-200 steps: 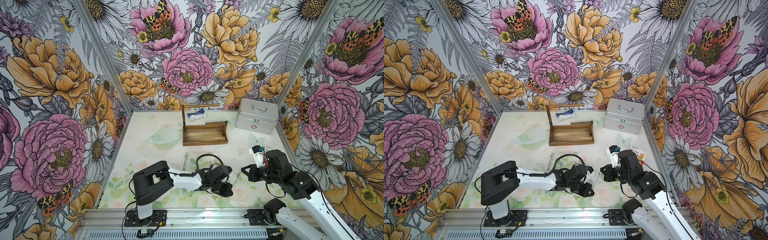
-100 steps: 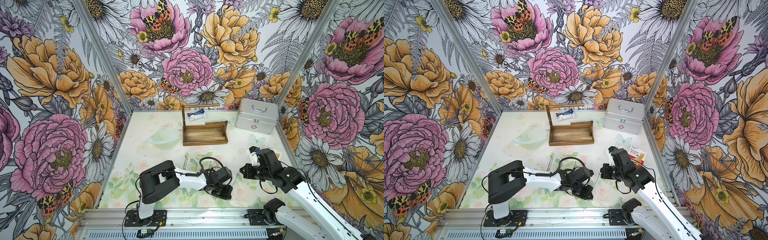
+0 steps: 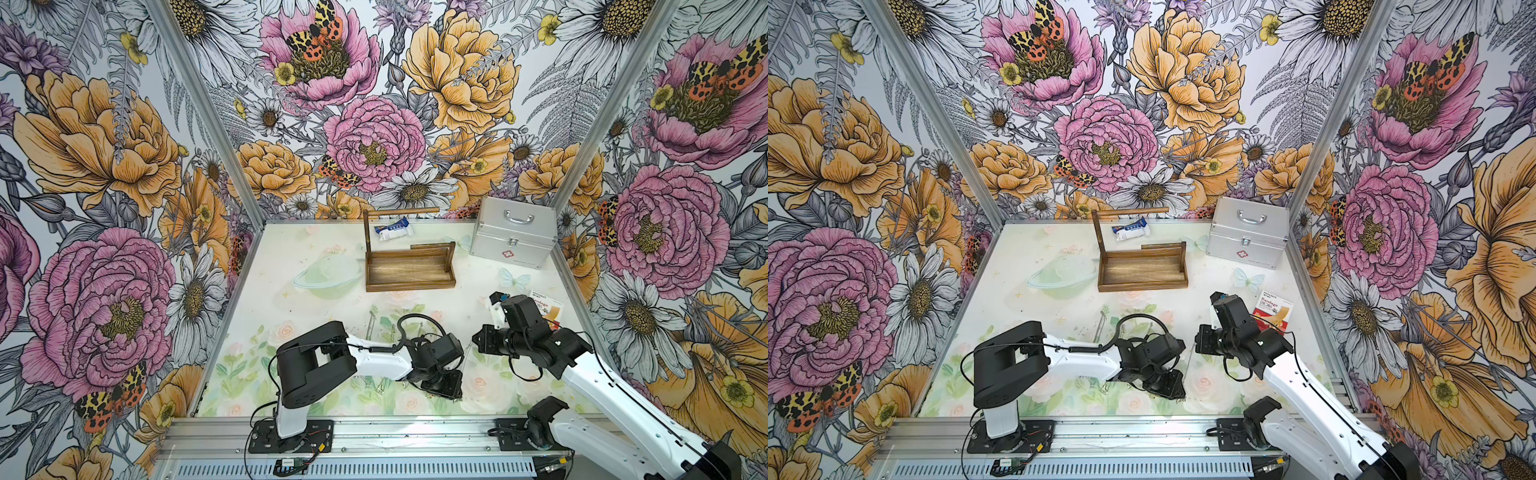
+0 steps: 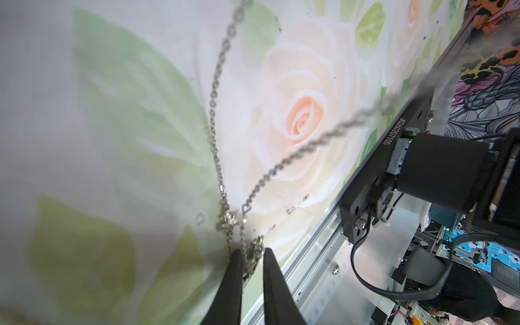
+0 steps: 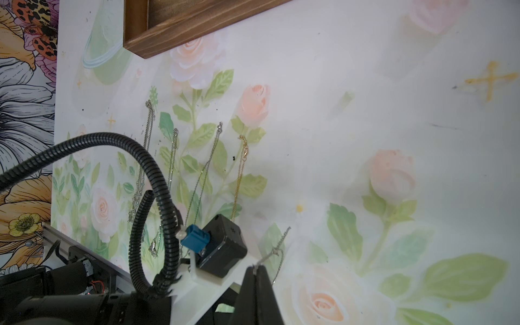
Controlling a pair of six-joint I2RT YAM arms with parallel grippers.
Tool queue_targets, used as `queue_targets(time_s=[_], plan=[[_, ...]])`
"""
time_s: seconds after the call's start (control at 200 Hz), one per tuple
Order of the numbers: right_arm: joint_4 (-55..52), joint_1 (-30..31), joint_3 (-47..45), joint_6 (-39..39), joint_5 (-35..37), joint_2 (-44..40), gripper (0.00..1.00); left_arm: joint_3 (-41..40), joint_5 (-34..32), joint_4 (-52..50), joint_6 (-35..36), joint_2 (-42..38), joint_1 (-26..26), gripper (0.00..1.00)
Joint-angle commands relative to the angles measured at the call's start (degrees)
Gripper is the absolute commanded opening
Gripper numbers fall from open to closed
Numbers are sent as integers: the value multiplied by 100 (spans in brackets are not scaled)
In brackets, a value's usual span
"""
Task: Take the necklace off the jewelry display stand
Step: Place the necklace at the center of the board.
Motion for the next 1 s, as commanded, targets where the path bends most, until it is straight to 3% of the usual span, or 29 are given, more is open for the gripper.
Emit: queue_targets(time_s=[0.0, 0.39, 0.535, 0.801, 0.996], plan=[[315, 53, -81, -2, -33, 124, 0, -143, -358, -314, -61, -195, -60, 20], [489, 114, -143, -45, 33, 434, 0, -157, -597, -394, 8, -511, -118, 39], [511, 119, -144, -76, 56, 529, 0, -89, -731, -416, 112, -602, -133, 42], [598, 119, -96, -134, 82, 747, 0, 202, -744, -430, 288, -499, -133, 42], [640, 119, -8, -183, 179, 977, 0, 500, -713, -455, 439, -303, -95, 28]])
